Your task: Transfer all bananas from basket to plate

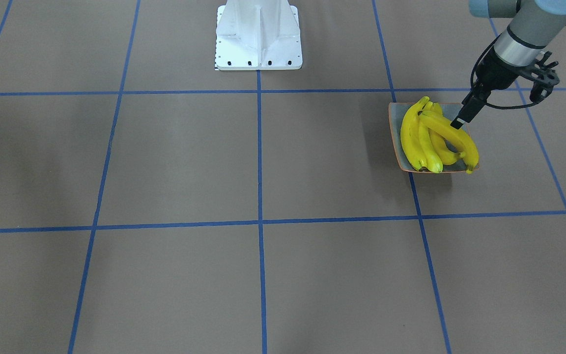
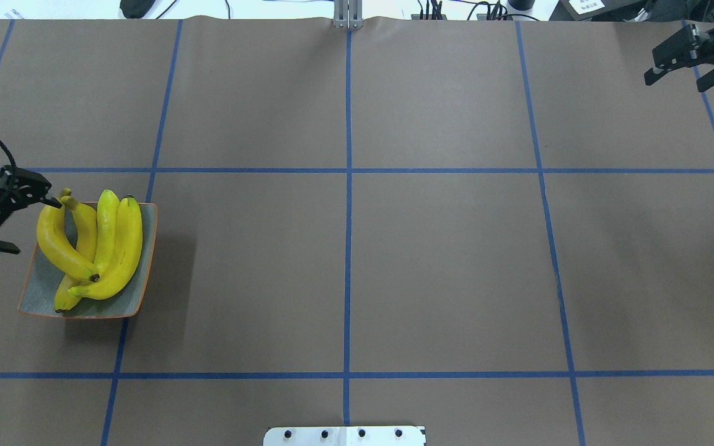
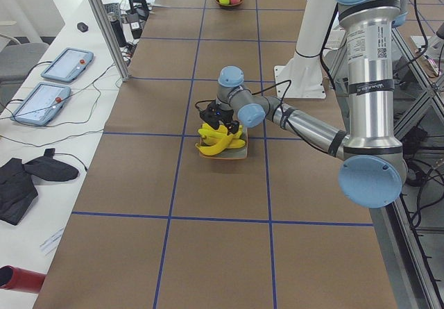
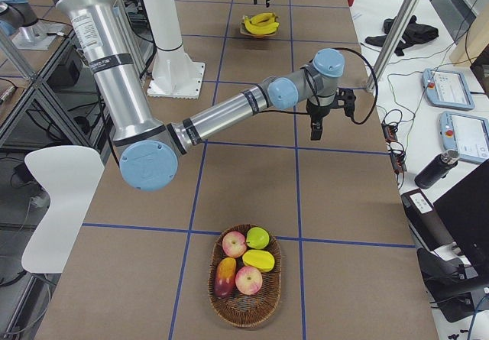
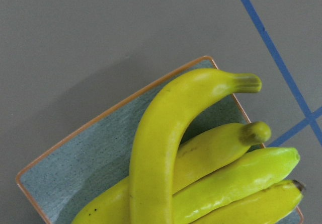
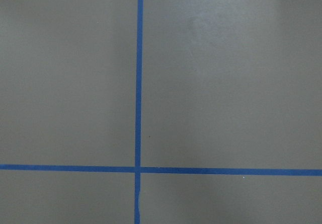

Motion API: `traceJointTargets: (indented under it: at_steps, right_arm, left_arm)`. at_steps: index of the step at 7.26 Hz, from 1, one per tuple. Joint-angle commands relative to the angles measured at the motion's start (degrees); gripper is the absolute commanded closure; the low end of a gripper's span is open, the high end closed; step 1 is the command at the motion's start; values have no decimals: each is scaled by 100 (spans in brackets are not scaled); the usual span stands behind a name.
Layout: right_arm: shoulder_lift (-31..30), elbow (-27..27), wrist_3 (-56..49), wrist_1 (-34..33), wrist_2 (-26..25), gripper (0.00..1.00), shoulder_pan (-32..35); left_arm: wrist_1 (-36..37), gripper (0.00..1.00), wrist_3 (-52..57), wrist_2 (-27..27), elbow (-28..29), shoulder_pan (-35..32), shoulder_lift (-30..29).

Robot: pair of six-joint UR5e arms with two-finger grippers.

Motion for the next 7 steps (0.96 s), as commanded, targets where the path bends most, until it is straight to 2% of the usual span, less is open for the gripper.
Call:
traceJointTargets:
  at_steps: [1,2,3,5,6,7]
  right_arm:
    - [-520,-33,-901,-20,-389,0,275]
    - [-784,-76,-1342,-21,-723,0,319]
    - [-1083,-164,-1938,-21,-778,0,546]
    - [-1716,-296,-2941,-21,-692,0,1081]
    - [-1971,-288,-3129,6,-604,0,1415]
    - [-2156,-253,-3131,41,-507,0,1566]
  left_arm:
    - [1268,0,2660,38,-32,-660,-397]
    - [1605,0,3673,38,-23,-932,-495]
    - [1678,0,4867,-14,117,-1275,-496]
    - [1872,0,6813,-41,363,-1758,-383]
    - [1846,0,7151,-93,582,-2144,-356]
    - [1855,0,7842,-485,923,-2531,-356]
